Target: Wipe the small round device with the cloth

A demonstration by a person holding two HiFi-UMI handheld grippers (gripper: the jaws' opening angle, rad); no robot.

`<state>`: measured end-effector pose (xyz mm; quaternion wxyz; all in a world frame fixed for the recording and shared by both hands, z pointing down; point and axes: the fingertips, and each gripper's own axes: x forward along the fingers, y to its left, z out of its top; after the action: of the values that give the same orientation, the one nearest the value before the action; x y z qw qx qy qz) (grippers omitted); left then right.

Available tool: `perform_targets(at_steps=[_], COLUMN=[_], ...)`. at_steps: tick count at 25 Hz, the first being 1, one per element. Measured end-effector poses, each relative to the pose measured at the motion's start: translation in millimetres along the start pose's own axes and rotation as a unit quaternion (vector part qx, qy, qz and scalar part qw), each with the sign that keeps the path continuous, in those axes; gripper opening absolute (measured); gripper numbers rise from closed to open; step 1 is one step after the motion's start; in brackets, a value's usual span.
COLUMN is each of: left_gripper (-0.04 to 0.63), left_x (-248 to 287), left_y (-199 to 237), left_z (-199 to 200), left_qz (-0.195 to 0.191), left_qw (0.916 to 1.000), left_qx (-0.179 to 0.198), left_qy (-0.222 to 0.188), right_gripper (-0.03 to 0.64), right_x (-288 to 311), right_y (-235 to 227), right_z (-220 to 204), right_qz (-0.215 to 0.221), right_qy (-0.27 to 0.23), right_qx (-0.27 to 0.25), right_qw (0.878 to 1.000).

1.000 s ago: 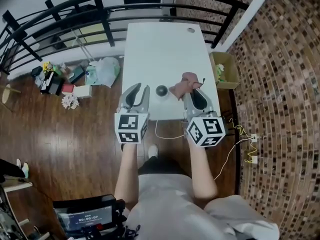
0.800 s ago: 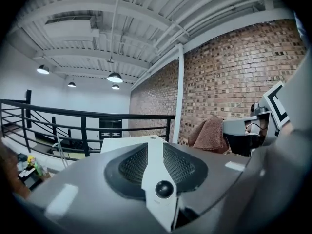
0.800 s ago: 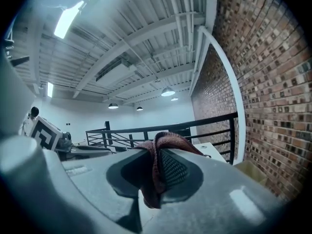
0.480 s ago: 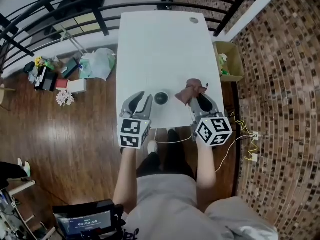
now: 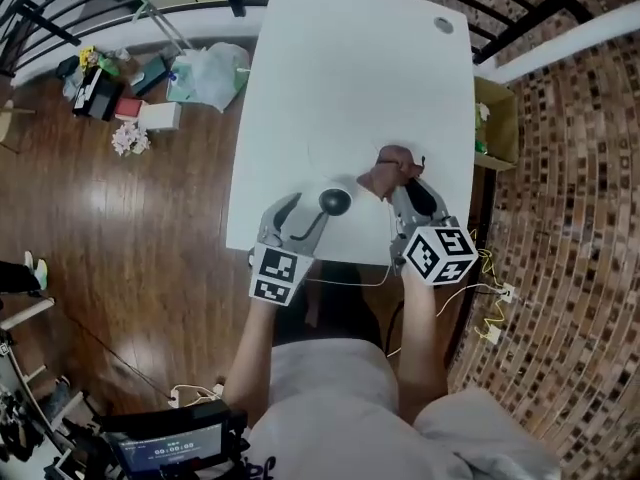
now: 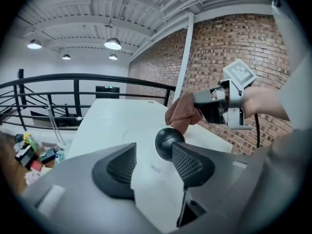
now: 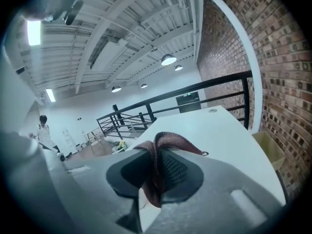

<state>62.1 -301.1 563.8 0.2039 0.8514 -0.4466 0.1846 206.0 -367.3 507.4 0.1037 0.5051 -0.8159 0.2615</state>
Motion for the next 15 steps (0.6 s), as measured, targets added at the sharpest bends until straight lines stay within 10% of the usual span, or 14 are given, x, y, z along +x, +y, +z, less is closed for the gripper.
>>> perform_targets(at_steps=[6,15], left_gripper=[0.321,0.463], left_x=[-3.5,23.3], left_y=[12.6,-12.3], left_z=[-3.6,-44.7], left_qz=[0.016,-0.016], left_qw=[0.9973,0.9993], left_qx=[-0.024,0.032], left_qy=[-0.068,-0.007], right_gripper=[0.041,0.041], right_x=[21.2,30.1], right_y=[-19.0,-26.2], right_z=[-1.3,-5.7], right_qz=[0.004,0.009], right_qy=[0.008,0.008], right_qx=[0.002,0.008], right_qw=[1.000,1.000])
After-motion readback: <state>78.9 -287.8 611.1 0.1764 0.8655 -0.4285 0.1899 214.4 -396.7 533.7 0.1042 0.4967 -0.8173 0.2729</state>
